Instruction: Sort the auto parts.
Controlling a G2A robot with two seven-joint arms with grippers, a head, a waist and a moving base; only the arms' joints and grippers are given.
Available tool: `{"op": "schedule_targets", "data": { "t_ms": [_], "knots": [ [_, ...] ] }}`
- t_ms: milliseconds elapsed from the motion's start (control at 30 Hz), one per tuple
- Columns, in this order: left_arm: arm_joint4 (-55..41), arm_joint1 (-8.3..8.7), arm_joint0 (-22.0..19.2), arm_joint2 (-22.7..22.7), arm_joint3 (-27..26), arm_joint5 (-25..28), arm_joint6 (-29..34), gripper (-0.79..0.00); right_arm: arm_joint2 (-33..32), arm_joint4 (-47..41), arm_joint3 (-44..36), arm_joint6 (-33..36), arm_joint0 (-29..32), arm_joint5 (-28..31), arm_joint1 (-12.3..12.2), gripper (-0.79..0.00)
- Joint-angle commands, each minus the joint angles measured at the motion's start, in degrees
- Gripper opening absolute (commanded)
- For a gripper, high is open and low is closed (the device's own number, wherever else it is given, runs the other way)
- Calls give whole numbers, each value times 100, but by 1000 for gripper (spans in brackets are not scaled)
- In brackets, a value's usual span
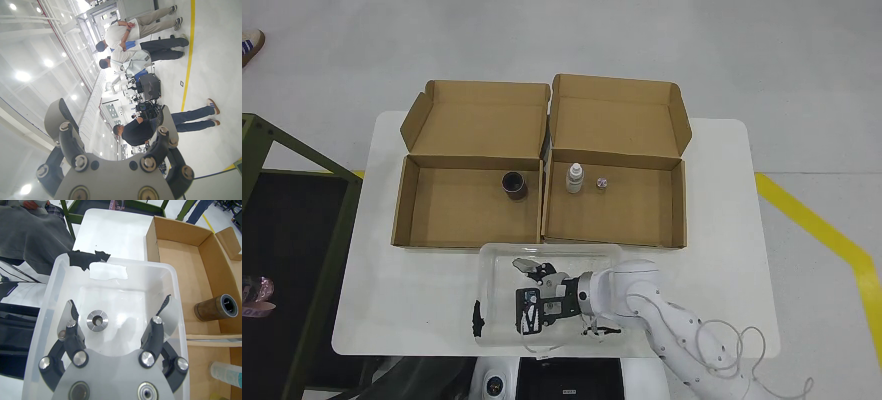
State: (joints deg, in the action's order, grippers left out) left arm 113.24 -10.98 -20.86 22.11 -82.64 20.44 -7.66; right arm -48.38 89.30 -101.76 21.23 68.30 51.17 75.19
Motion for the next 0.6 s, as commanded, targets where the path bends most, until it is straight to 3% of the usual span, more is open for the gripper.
{"op": "schedule_targets", "data": {
  "t_ms": [0, 333, 567],
  "knots": [
    [0, 0, 0, 0, 0, 0, 0, 0, 24, 23, 61, 21, -10, -7, -6, -74],
    [0, 0, 0, 0, 0, 0, 0, 0, 157, 16, 397, 58, -117, -59, -17, -95],
    [0, 0, 0, 0, 0, 0, 0, 0, 276, -11, 647, 30, -224, -111, -6, -203]
  ]
}}
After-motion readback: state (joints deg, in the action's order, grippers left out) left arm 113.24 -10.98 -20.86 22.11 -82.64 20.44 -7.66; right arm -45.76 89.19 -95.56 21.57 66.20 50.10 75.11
